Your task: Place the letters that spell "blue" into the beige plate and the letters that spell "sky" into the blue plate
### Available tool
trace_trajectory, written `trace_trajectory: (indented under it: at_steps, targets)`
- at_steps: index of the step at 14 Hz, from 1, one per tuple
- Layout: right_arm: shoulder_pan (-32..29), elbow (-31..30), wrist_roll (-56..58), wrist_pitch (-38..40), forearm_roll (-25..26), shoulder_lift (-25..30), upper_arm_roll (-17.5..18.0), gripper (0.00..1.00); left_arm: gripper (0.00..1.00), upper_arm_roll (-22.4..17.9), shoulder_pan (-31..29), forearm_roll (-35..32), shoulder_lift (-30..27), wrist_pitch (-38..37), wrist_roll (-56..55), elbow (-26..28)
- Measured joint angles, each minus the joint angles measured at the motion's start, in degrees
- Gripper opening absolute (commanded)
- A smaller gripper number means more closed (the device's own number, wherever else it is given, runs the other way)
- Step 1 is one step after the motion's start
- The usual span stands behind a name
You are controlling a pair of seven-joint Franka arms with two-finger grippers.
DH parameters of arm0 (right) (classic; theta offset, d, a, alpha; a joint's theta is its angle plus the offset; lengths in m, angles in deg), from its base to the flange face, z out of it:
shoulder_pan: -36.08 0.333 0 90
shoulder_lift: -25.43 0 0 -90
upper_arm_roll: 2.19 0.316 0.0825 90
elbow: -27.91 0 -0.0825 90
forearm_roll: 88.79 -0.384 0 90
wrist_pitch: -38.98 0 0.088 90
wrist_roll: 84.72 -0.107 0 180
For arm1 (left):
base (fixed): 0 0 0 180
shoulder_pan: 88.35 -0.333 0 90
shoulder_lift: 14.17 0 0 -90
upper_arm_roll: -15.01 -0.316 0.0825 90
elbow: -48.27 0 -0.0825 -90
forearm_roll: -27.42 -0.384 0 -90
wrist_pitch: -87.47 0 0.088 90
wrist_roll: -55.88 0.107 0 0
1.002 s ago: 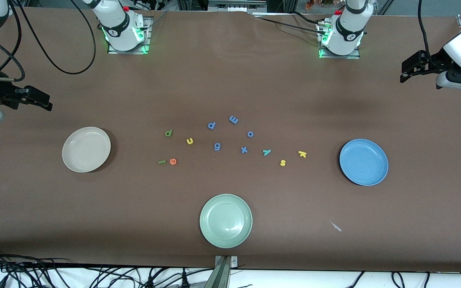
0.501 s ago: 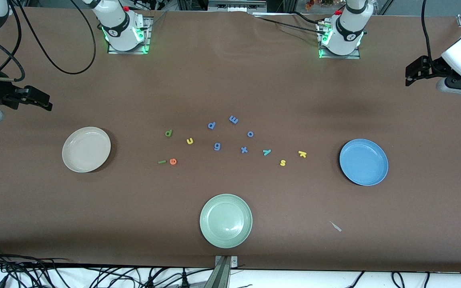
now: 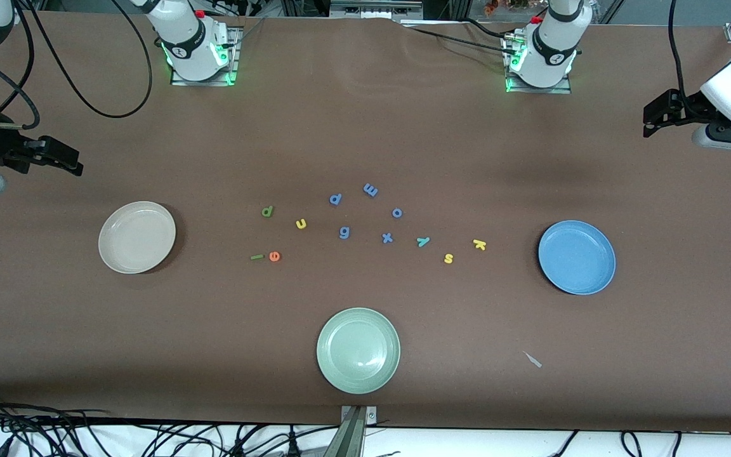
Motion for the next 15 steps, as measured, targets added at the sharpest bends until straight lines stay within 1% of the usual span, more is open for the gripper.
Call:
trace_trajectory:
  at_steps: [12, 15]
  targets:
    - [0.0, 0.0, 0.0, 0.0, 0.0, 0.0, 0.0, 1.00, 1.00, 0.0, -0.8, 0.3, 0.0, -0.1, 0.0, 0.0]
    - [0.0, 0.0, 0.0, 0.0, 0.0, 0.0, 0.0, 1.00, 1.00, 0.4, -0.7, 0.3, -0.8, -0.6, 0.0, 0.7]
